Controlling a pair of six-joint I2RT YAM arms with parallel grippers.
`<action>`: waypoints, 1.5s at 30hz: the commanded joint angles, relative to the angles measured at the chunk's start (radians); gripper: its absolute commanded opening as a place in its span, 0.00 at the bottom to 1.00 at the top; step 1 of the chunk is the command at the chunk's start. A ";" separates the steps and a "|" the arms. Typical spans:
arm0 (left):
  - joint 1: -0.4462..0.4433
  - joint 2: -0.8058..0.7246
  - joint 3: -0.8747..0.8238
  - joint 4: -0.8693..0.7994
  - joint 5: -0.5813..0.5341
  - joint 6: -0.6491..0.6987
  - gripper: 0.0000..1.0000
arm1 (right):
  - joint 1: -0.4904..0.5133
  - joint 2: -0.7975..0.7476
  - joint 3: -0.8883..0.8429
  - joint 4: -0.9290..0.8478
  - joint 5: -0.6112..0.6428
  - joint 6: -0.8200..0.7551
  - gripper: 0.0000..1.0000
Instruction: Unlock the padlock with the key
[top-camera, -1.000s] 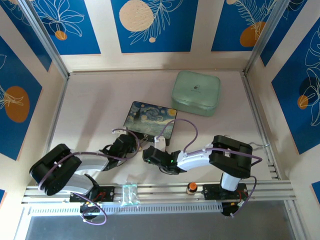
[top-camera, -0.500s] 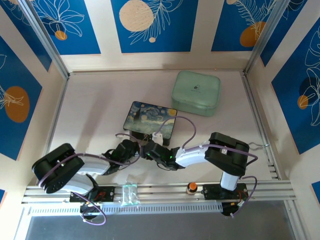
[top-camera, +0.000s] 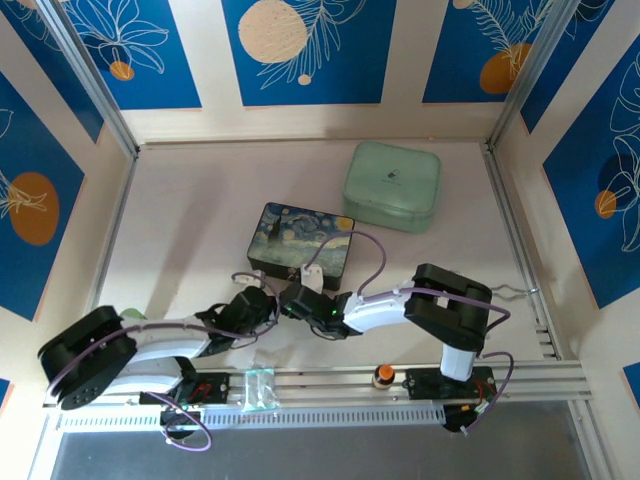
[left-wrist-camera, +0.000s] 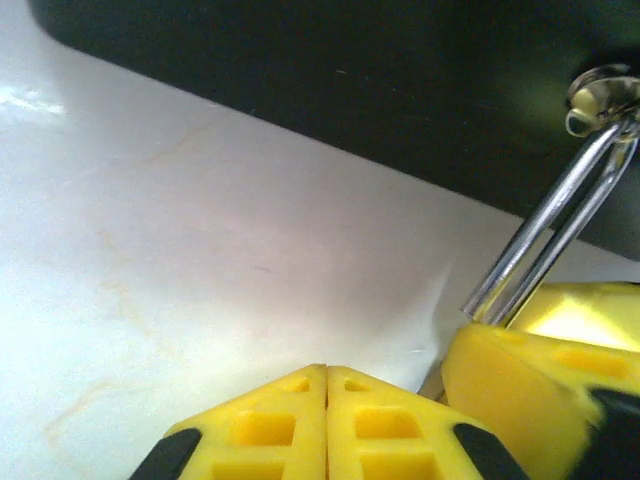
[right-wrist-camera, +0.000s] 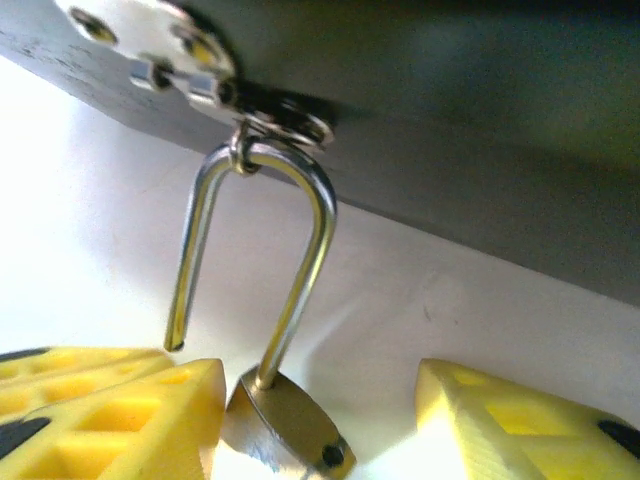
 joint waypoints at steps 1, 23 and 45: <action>0.010 -0.099 -0.011 -0.162 -0.016 0.010 0.09 | 0.022 0.096 0.063 -0.180 0.043 -0.023 0.51; 0.302 -0.091 0.359 -0.282 0.123 0.351 0.24 | 0.008 -0.029 -0.200 0.073 -0.053 0.109 0.17; 0.363 0.235 0.319 -0.032 0.188 0.311 0.65 | -0.027 0.002 -0.352 0.278 -0.008 0.468 0.06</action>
